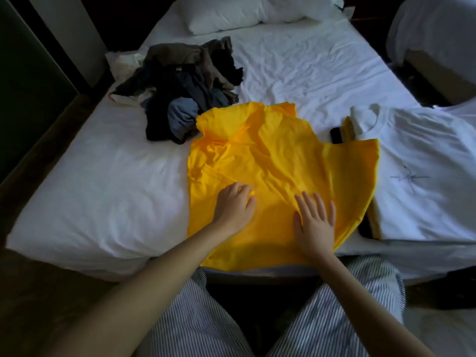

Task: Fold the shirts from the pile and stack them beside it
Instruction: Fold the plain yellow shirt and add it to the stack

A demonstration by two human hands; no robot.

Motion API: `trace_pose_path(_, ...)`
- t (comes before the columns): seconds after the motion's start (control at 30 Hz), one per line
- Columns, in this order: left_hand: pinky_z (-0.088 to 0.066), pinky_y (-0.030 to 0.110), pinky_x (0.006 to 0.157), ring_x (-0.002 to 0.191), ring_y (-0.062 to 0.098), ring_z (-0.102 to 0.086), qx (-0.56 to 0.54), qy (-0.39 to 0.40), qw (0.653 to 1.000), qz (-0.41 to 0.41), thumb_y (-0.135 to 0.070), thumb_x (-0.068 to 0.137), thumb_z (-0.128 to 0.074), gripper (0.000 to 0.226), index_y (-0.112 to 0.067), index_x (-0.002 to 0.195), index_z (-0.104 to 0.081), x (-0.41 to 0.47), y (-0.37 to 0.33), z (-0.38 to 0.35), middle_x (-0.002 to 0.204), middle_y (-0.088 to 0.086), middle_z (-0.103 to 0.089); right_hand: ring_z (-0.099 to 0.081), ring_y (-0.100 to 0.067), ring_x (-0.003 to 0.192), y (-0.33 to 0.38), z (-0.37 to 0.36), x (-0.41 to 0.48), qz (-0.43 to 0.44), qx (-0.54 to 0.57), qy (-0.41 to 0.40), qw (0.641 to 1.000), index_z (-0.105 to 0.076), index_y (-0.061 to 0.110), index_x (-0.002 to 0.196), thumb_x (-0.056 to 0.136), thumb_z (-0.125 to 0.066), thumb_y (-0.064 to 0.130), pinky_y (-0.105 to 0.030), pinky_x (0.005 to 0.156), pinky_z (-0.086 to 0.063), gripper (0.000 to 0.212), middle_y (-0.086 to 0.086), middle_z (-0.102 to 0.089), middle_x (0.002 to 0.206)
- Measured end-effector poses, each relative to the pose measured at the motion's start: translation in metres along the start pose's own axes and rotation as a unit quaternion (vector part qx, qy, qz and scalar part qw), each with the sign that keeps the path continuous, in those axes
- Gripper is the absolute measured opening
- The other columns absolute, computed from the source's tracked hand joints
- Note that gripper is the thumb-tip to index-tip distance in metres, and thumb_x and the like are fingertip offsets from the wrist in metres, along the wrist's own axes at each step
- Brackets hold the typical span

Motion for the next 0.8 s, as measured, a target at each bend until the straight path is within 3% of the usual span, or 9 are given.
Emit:
trace_pose_path(0.07, -0.039, 0.036, 0.094, 0.112, 0.030, -0.054, -0.077, 0.027, 0.997, 0.007, -0.035, 0.088, -0.036, 0.046, -0.007, 0.110, -0.064, 0.026, -0.030, -0.016, 0.119, 0.014, -0.060, -0.041, -0.028, 0.128, -0.027, 0.020, -0.003, -0.044, -0.003, -0.059, 0.997, -0.058, 0.022, 0.125, 0.086, -0.039, 0.029, -0.043, 0.111, -0.010, 0.044, -0.009, -0.059, 0.129)
trace_pose_path(0.17, -0.041, 0.035, 0.080, 0.100, 0.030, -0.061, -0.181, 0.060, 0.982, 0.013, -0.028, 0.094, -0.044, 0.034, -0.003, 0.098, -0.067, 0.061, -0.088, -0.033, 0.104, 0.018, -0.067, -0.032, -0.031, 0.124, -0.061, 0.039, -0.011, -0.125, 0.053, -0.091, 0.987, -0.054, 0.024, 0.130, 0.085, -0.040, 0.027, -0.053, 0.101, -0.031, 0.048, -0.014, -0.051, 0.134)
trace_pose_path(0.33, -0.040, 0.027, 0.072, 0.094, 0.023, -0.058, -0.314, 0.089, 0.945, 0.019, -0.019, 0.093, -0.057, 0.021, -0.002, 0.103, -0.064, 0.106, -0.185, -0.053, 0.099, 0.013, -0.064, -0.046, -0.037, 0.118, -0.099, 0.039, -0.025, -0.296, 0.150, -0.070, 0.941, -0.053, 0.011, 0.128, 0.080, -0.038, 0.041, -0.046, 0.096, -0.030, 0.059, -0.016, -0.053, 0.129)
trace_pose_path(0.43, -0.042, 0.031, 0.088, 0.116, 0.028, -0.052, -0.304, 0.112, 0.943, 0.078, -0.035, 0.090, -0.061, 0.053, -0.004, 0.130, -0.045, 0.126, -0.220, -0.068, 0.124, 0.014, -0.055, -0.052, -0.032, 0.110, -0.101, 0.039, -0.026, -0.329, 0.197, -0.069, 0.921, -0.054, 0.011, 0.120, 0.080, -0.060, 0.023, -0.040, 0.088, -0.030, 0.042, -0.008, -0.060, 0.114)
trace_pose_path(0.5, -0.035, 0.037, 0.106, 0.133, 0.033, -0.038, -0.263, 0.152, 0.943, 0.134, -0.039, 0.090, -0.059, 0.082, -0.004, 0.149, -0.014, 0.132, -0.228, -0.082, 0.147, 0.016, -0.037, -0.052, -0.028, 0.110, -0.100, 0.034, -0.026, -0.341, 0.222, -0.048, 0.912, -0.049, 0.012, 0.128, 0.080, -0.066, 0.016, -0.037, 0.087, -0.028, 0.051, -0.005, -0.060, 0.112)
trace_pose_path(0.57, -0.034, 0.039, 0.108, 0.135, 0.035, -0.035, -0.247, 0.173, 0.938, 0.173, -0.027, 0.093, -0.056, 0.082, 0.000, 0.150, -0.004, 0.132, -0.227, -0.091, 0.151, 0.017, -0.030, -0.051, -0.026, 0.113, -0.099, 0.030, -0.026, -0.348, 0.223, -0.029, 0.910, -0.044, 0.012, 0.134, 0.080, -0.066, 0.016, -0.036, 0.088, -0.025, 0.059, -0.005, -0.061, 0.113)
trace_pose_path(0.7, -0.043, 0.033, 0.084, 0.111, 0.031, -0.054, -0.338, 0.129, 0.912, 0.192, -0.007, 0.093, -0.047, 0.029, 0.002, 0.120, -0.052, 0.130, -0.217, -0.088, 0.122, 0.019, -0.056, -0.053, -0.026, 0.108, -0.101, 0.030, -0.025, -0.341, 0.223, -0.029, 0.913, -0.055, 0.014, 0.111, 0.079, -0.059, 0.011, -0.033, 0.081, -0.024, 0.032, -0.005, -0.062, 0.106)
trace_pose_path(0.77, -0.040, 0.028, 0.063, 0.078, 0.025, -0.055, -0.416, 0.110, 0.885, 0.180, -0.005, 0.091, -0.049, 0.010, -0.008, 0.086, -0.057, 0.128, -0.214, -0.078, 0.085, 0.014, -0.058, -0.055, -0.027, 0.104, -0.101, 0.031, -0.025, -0.331, 0.232, -0.044, 0.914, -0.057, 0.014, 0.102, 0.079, -0.052, 0.011, -0.029, 0.076, -0.020, 0.024, -0.005, -0.062, 0.103)
trace_pose_path(0.8, -0.037, 0.027, 0.058, 0.067, 0.020, -0.050, -0.462, 0.101, 0.864, 0.172, -0.003, 0.089, -0.050, 0.017, -0.012, 0.075, -0.054, 0.126, -0.211, -0.072, 0.072, 0.009, -0.054, -0.055, -0.027, 0.101, -0.101, 0.031, -0.026, -0.324, 0.242, -0.052, 0.913, -0.057, 0.013, 0.099, 0.078, -0.050, 0.010, -0.028, 0.075, -0.019, 0.022, -0.005, -0.062, 0.102)
Point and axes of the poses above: each hand's wrist, its own x-axis towards the middle knuckle, its own z-axis out of the back of the hand, y = z × x, the point moved 6 cm from there along x, towards the middle knuckle
